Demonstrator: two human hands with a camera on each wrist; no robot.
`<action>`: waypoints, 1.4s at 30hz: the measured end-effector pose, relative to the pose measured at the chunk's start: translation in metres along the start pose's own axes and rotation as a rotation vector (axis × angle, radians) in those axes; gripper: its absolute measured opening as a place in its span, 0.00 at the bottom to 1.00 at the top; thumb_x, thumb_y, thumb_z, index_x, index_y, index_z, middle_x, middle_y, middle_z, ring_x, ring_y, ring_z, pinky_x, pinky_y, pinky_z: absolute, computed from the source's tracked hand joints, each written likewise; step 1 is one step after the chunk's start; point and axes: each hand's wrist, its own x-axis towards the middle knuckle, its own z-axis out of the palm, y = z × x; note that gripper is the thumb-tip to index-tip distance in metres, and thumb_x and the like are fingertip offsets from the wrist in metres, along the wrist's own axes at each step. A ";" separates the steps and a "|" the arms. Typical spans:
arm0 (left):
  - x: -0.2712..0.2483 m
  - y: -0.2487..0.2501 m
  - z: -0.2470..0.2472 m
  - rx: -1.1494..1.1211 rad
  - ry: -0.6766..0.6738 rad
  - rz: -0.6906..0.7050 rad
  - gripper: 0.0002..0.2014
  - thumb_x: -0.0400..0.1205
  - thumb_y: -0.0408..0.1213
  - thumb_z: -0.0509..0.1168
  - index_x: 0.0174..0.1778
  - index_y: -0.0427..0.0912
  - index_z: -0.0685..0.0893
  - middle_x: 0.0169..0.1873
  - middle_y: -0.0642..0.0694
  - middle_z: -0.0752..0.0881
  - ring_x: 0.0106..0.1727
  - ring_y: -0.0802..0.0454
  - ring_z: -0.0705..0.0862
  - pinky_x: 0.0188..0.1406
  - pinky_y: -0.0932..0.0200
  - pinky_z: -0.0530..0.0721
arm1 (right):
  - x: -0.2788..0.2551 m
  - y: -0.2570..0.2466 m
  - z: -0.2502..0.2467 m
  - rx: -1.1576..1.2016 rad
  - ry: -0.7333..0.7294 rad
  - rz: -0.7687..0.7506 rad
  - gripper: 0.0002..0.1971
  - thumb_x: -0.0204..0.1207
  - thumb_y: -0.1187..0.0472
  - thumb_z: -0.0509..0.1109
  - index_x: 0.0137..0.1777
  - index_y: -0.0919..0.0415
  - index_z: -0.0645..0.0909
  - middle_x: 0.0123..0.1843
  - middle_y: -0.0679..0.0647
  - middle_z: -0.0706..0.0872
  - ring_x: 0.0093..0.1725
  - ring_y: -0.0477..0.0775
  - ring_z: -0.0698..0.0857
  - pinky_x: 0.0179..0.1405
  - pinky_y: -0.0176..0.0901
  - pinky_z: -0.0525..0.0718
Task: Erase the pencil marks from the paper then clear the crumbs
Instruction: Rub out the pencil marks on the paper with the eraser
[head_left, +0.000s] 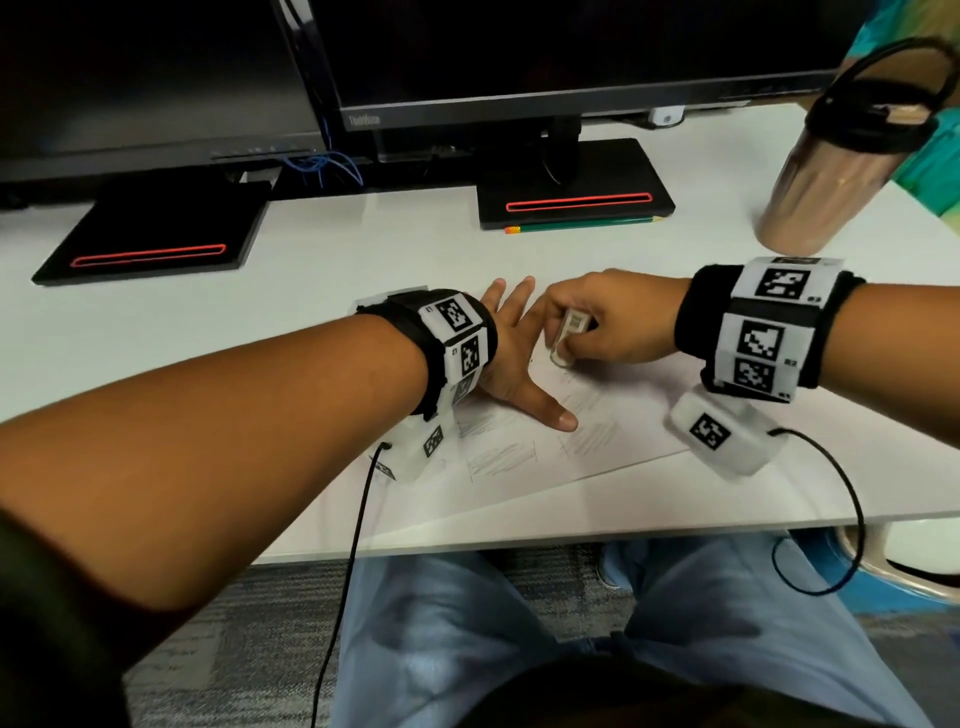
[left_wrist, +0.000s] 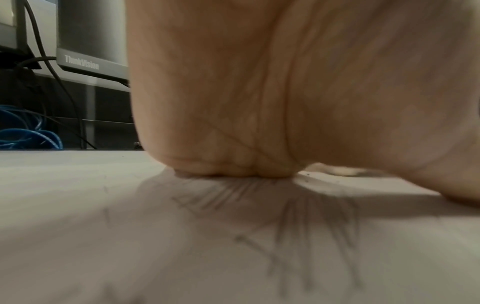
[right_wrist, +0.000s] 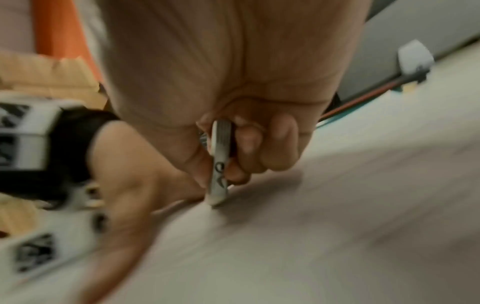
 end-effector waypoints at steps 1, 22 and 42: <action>0.001 -0.001 0.000 0.003 0.000 -0.005 0.70 0.61 0.82 0.64 0.84 0.52 0.28 0.83 0.45 0.24 0.84 0.38 0.26 0.83 0.29 0.39 | 0.001 0.001 -0.001 -0.008 0.009 0.003 0.07 0.74 0.60 0.73 0.51 0.56 0.82 0.47 0.47 0.88 0.49 0.51 0.85 0.52 0.50 0.84; 0.002 0.000 0.001 -0.019 0.000 -0.013 0.71 0.61 0.82 0.64 0.84 0.52 0.27 0.83 0.46 0.23 0.84 0.38 0.26 0.83 0.30 0.38 | -0.002 0.003 -0.002 0.026 -0.020 0.002 0.05 0.75 0.59 0.73 0.49 0.52 0.81 0.45 0.42 0.87 0.46 0.45 0.84 0.48 0.42 0.82; 0.002 0.000 0.001 -0.013 -0.008 -0.014 0.72 0.60 0.82 0.64 0.84 0.51 0.25 0.83 0.46 0.23 0.84 0.38 0.26 0.83 0.30 0.38 | -0.009 0.001 0.001 0.025 -0.063 -0.024 0.06 0.75 0.60 0.74 0.47 0.50 0.80 0.44 0.41 0.87 0.44 0.42 0.84 0.47 0.40 0.83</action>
